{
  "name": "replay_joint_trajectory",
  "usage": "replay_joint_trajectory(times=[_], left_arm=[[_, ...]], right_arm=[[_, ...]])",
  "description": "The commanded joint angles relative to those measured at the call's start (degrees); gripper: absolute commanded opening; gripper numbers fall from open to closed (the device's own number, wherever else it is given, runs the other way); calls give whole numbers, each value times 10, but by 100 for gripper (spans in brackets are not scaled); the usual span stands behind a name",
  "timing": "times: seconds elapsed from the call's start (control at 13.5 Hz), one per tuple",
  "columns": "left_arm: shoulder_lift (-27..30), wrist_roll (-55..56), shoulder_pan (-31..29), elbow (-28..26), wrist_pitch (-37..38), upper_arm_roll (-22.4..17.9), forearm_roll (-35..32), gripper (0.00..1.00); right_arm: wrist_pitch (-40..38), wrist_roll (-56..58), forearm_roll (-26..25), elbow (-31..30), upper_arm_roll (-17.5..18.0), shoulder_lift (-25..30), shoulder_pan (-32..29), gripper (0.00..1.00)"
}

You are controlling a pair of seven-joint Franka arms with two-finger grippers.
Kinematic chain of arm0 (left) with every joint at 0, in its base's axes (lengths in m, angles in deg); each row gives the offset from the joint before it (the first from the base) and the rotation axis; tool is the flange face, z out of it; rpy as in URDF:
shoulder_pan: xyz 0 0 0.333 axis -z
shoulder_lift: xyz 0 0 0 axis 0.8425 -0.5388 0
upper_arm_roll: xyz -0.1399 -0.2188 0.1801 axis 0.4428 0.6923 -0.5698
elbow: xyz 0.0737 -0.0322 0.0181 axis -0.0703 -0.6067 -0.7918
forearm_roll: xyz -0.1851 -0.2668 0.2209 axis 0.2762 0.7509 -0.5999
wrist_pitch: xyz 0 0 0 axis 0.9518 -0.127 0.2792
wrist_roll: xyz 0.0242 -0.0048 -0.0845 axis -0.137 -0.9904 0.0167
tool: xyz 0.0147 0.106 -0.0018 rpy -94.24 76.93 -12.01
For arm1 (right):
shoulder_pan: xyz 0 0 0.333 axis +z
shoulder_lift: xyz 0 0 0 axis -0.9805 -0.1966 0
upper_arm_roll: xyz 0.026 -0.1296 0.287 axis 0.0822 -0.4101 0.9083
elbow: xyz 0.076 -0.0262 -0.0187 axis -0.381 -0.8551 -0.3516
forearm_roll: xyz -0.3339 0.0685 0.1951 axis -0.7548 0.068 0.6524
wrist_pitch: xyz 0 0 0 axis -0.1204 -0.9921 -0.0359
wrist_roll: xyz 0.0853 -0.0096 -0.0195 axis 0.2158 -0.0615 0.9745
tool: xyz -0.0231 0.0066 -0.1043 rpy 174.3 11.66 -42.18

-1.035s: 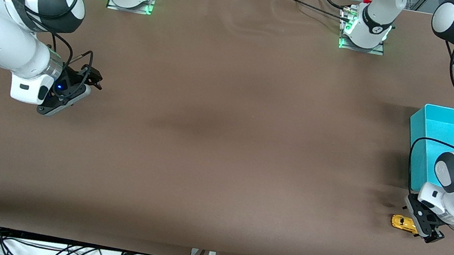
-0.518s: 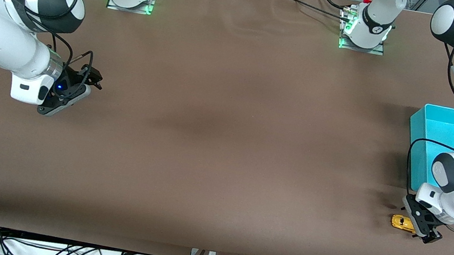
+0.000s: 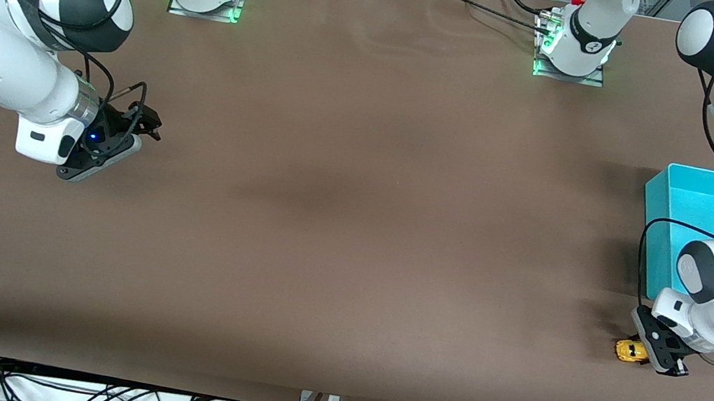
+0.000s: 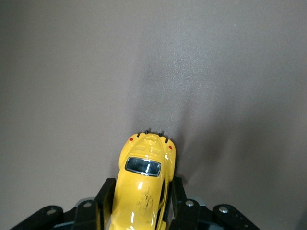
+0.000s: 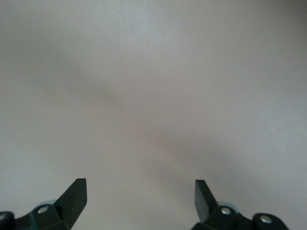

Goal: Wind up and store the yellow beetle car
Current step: 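Lift the car over the cyan box with the left gripper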

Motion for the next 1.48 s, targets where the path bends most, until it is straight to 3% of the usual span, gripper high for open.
replay_joint_trajectory(times=[0.0, 0.3, 0.59, 0.89, 1.18, 1.4], left_arm=[[1, 22, 2, 15, 9, 1, -2, 0], [67, 42, 29, 11, 110, 6, -3, 0], [142, 34, 31, 1, 289, 4, 19, 0], [236, -66, 27, -81, 409, -43, 19, 0], [306, -281, 25, -162, 426, -125, 19, 0], [307, -395, -13, -215, 369, -139, 19, 0]], right_arm=[[-39, -54, -6, 3, -8, 27, 5, 100], [-82, -124, -9, 1, -21, 94, 4, 100], [-135, -137, -9, 9, -43, 143, 5, 100], [-158, -142, -9, 18, -50, 161, 6, 100], [-177, -156, -9, 19, -50, 184, 6, 100], [-175, -158, -8, 16, -50, 183, 6, 100]])
